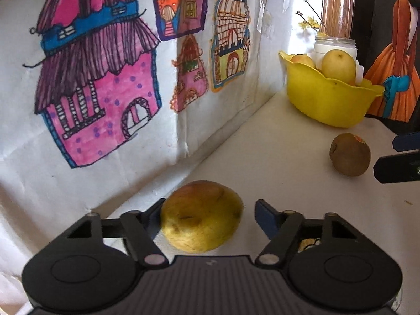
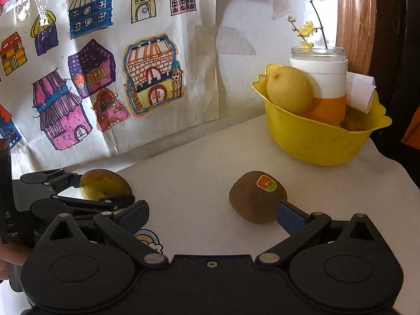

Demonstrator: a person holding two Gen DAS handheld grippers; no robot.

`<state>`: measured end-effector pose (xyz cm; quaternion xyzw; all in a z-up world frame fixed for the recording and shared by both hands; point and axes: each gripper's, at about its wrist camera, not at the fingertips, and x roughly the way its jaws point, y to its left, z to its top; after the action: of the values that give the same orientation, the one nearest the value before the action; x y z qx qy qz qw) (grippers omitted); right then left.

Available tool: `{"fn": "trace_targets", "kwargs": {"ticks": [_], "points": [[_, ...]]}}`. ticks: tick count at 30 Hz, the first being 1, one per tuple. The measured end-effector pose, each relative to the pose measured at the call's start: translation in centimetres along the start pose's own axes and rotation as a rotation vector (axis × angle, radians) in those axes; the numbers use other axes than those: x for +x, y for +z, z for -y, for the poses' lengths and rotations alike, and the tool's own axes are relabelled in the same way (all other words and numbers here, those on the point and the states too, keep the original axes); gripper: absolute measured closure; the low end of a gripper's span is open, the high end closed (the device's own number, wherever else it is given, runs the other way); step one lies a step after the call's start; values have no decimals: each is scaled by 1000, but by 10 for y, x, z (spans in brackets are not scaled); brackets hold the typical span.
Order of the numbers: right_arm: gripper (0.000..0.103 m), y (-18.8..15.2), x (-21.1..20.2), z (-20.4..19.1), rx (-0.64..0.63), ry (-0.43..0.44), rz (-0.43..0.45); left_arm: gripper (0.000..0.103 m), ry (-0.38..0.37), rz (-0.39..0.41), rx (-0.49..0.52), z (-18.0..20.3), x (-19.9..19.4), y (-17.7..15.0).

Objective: Organize fruits
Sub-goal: 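Grasp the yellow pear with the left tool while the right tool grasps the brown kiwi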

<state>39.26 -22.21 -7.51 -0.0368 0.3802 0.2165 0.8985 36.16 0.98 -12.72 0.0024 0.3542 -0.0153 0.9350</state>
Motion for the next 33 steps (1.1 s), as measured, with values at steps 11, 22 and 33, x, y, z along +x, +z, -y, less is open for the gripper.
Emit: {"fn": "trace_targets", "kwargs": {"ticks": [11,22,33], "points": [[1,-1,16,3,-1,-7,-23,41,1,20,53,2,-15,-6],[1,-1,48,31,66,4,-25,42,5,38,88,10,-15,-8],[13,7,76,39,28,-59,-61,42,1,46,81,8,-14,-8]]}}
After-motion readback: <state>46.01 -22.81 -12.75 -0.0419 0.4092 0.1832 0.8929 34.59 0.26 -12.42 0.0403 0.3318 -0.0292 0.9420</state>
